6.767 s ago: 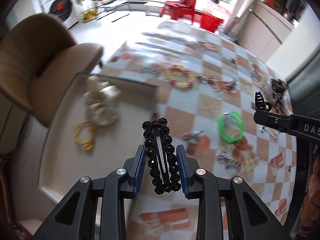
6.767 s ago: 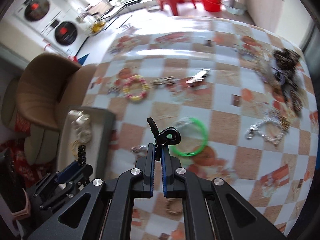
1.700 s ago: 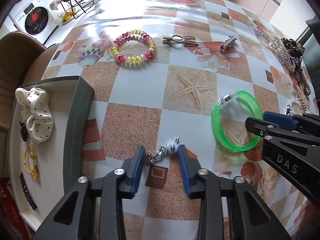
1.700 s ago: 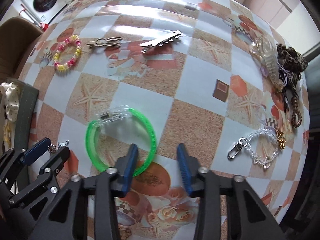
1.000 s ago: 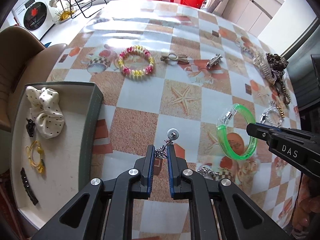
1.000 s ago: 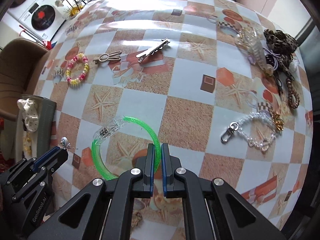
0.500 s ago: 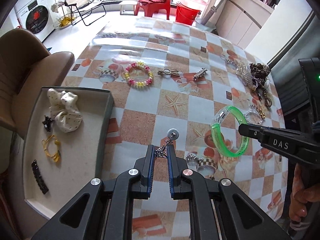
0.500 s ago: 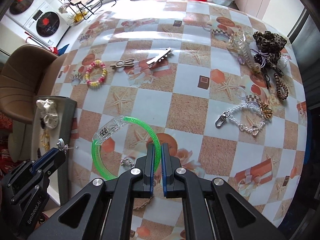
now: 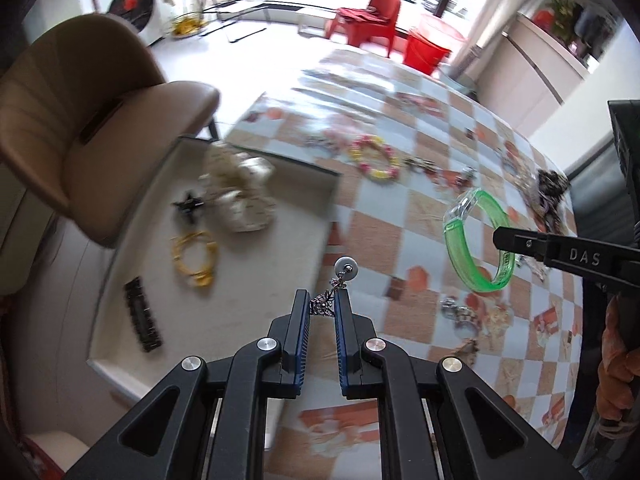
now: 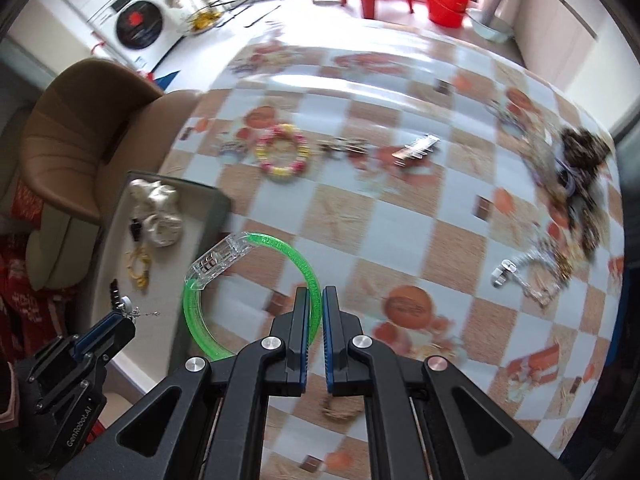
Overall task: Organize jewelry
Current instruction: 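Carry the charm with the left tool while the right tool carries the bangle, then open both over the tray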
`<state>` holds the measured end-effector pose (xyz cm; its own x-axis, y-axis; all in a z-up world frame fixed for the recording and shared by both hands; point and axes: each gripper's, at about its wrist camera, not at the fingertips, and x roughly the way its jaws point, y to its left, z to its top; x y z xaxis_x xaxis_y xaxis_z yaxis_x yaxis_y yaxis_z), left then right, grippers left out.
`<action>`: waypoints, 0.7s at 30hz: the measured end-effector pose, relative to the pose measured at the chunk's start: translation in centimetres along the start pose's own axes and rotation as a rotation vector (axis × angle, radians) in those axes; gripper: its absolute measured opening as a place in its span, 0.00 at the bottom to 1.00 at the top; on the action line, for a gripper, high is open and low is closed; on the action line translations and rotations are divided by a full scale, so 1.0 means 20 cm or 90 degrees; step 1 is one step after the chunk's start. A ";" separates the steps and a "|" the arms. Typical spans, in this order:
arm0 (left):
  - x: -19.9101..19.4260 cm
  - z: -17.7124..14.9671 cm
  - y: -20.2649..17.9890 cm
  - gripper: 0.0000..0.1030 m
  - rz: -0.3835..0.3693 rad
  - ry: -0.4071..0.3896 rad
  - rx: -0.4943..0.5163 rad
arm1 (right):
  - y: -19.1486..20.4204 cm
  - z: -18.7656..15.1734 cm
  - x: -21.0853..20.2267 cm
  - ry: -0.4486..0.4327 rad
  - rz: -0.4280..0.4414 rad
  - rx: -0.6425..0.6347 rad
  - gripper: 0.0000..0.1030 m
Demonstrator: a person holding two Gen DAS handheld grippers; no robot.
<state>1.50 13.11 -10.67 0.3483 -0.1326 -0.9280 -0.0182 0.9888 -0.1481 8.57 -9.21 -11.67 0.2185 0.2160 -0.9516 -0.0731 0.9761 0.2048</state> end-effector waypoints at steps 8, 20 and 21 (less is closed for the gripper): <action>0.04 -0.07 0.31 0.15 0.035 0.013 -0.069 | 0.40 0.09 0.13 0.018 0.017 -0.100 0.06; 0.22 -0.14 0.49 0.15 0.062 0.044 -0.101 | 0.75 0.17 0.43 0.064 -0.005 -0.190 0.06; 0.23 -0.14 0.50 0.15 0.064 0.047 -0.102 | 0.75 0.17 0.45 0.067 -0.007 -0.192 0.06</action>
<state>0.28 22.19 -17.46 0.2683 -0.0445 -0.9623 -0.2002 0.9745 -0.1009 12.71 7.49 -16.40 0.1210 0.1861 -0.9751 -0.3599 0.9236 0.1316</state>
